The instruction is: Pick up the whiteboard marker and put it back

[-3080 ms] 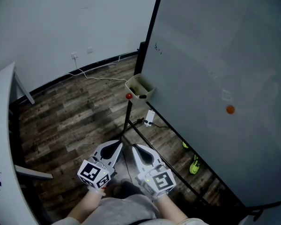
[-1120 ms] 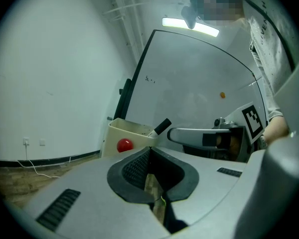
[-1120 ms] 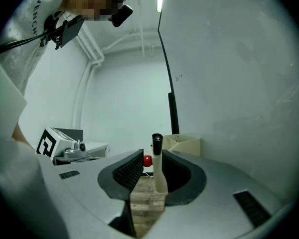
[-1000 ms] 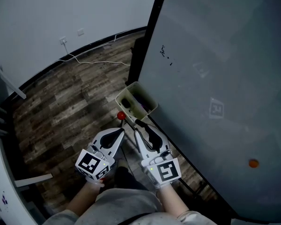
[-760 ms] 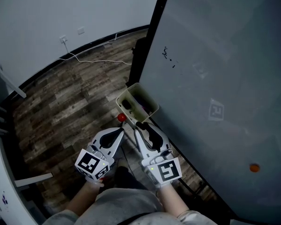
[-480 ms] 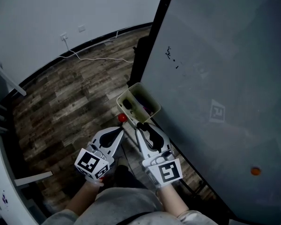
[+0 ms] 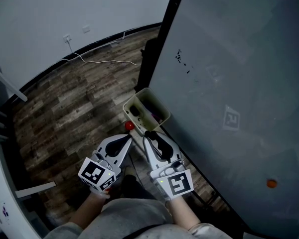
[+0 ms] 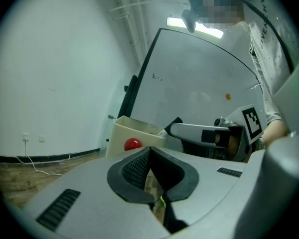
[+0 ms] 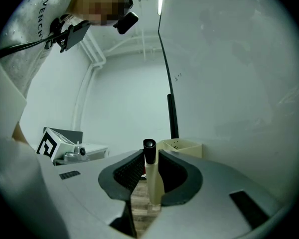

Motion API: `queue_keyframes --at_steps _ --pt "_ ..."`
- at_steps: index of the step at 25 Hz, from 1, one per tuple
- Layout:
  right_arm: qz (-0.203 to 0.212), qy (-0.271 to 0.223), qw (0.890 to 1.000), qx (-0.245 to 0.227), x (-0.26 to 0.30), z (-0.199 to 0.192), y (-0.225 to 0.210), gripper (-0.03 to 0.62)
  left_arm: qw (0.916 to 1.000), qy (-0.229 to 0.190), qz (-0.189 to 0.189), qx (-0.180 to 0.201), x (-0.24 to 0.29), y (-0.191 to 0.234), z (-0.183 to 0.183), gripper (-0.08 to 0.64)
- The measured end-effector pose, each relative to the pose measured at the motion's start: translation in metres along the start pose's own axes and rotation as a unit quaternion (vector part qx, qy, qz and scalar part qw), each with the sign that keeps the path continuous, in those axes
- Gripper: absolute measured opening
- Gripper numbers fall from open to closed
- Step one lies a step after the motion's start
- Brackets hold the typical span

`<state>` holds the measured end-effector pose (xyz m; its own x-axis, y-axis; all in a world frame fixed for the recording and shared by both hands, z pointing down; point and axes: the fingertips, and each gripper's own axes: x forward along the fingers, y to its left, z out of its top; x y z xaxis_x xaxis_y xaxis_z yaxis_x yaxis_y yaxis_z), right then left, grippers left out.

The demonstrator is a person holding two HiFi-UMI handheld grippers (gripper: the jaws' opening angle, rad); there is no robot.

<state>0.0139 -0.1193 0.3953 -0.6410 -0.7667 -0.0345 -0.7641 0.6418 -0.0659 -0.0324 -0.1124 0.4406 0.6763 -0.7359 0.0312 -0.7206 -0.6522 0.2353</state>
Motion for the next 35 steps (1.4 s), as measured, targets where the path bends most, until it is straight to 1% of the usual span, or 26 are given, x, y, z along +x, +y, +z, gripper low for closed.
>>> queue_keyframes --at_steps 12,19,26,35 --pt "0.010 -0.004 1.000 -0.002 0.001 0.002 -0.002 0.077 0.9999 -0.006 -0.004 0.009 0.012 0.002 0.006 0.015" --pt "0.013 -0.001 1.000 -0.010 0.001 0.004 -0.003 0.075 0.9999 -0.005 0.003 0.015 0.015 0.002 0.014 0.015" --pt "0.016 0.007 1.000 -0.018 0.002 0.005 -0.003 0.075 0.9995 -0.015 0.009 0.026 0.015 0.006 0.027 0.015" --pt "0.009 0.006 1.000 -0.024 0.003 0.012 0.002 0.075 0.9993 -0.020 -0.003 0.033 0.015 0.004 0.039 0.015"
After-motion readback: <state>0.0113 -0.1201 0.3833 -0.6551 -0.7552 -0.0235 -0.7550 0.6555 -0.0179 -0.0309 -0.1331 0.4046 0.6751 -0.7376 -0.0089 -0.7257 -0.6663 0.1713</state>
